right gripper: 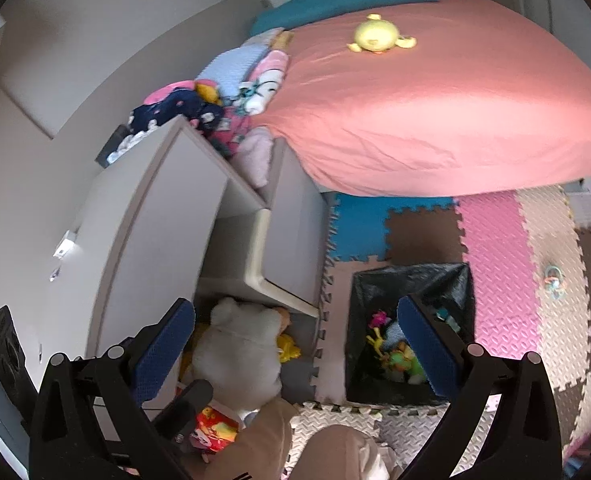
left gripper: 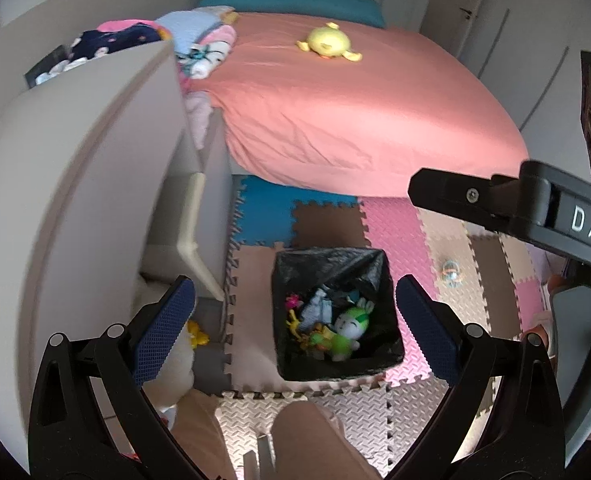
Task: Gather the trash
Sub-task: 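Move both open tools back toward the white box on the desk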
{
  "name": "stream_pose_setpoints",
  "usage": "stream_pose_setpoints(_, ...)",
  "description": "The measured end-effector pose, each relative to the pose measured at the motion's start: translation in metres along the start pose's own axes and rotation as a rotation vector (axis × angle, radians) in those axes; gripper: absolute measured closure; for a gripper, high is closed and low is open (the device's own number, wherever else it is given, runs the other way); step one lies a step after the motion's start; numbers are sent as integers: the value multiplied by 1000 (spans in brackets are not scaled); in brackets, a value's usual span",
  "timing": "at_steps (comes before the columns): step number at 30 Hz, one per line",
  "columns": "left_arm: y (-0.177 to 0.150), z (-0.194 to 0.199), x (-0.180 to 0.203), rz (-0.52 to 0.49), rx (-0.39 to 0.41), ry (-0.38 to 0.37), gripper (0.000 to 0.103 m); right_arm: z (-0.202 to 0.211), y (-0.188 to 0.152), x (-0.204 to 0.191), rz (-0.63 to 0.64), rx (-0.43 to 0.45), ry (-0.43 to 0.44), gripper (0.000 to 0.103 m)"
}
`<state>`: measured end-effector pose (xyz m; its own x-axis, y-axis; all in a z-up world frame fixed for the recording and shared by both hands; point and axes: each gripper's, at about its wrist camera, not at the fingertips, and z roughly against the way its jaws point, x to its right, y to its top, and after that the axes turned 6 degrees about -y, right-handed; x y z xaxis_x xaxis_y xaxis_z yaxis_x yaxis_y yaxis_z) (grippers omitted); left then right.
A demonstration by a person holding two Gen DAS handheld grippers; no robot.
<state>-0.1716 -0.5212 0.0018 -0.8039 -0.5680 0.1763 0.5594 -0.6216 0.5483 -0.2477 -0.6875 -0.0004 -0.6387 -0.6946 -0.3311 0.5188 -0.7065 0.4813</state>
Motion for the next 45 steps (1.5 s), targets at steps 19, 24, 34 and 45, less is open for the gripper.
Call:
stream_pose_setpoints(19,14,74,-172,243,106,154,6,-40,22,-185,287,-42,165,2)
stream_pose_setpoints(24,8,93,-227,318,124,221,6,-55,18,-239,378,-59,206,2)
stream_pose_setpoints(34,-5,131,-359,553,162,377,6,-91,13,-365,593,-86,271,2)
stream_pose_setpoints(45,1,136,-450,642,163,453,6,-142,18,-485,746,-122,302,2)
